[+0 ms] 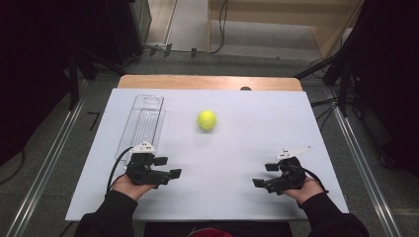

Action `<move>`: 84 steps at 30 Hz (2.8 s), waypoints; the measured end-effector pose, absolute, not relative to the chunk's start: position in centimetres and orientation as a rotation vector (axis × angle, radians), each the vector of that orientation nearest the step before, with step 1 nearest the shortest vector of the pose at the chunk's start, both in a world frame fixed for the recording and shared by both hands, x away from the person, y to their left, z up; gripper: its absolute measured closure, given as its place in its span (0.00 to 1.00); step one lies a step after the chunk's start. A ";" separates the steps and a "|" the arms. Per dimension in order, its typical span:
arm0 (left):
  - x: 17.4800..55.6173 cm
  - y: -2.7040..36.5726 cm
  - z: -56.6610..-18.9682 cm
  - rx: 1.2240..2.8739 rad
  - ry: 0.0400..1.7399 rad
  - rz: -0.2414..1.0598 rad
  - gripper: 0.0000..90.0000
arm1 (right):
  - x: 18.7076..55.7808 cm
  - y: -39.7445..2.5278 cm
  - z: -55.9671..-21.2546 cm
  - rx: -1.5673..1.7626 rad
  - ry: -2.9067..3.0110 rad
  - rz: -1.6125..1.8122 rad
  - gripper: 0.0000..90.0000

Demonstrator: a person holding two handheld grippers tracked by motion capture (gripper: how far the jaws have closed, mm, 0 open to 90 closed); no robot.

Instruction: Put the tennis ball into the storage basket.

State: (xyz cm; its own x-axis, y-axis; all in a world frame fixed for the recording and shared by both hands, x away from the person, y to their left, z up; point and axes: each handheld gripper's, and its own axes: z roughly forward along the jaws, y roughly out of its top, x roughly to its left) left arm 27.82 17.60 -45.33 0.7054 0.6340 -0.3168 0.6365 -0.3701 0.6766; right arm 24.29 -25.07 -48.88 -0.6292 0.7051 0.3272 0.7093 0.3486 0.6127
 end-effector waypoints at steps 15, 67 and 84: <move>28.9 16.6 -45.3 2.072 0.963 -0.013 0.26 | 24.3 -25.1 -48.9 -1.358 -2.573 -1.172 0.14; 33.8 12.8 -44.9 2.105 0.961 0.034 0.00 | 24.2 -24.9 -48.9 -1.348 -2.580 -1.195 0.14; 35.9 12.2 -44.7 2.112 0.980 0.044 0.00 | 24.2 -24.9 -48.9 -1.346 -2.581 -1.191 0.14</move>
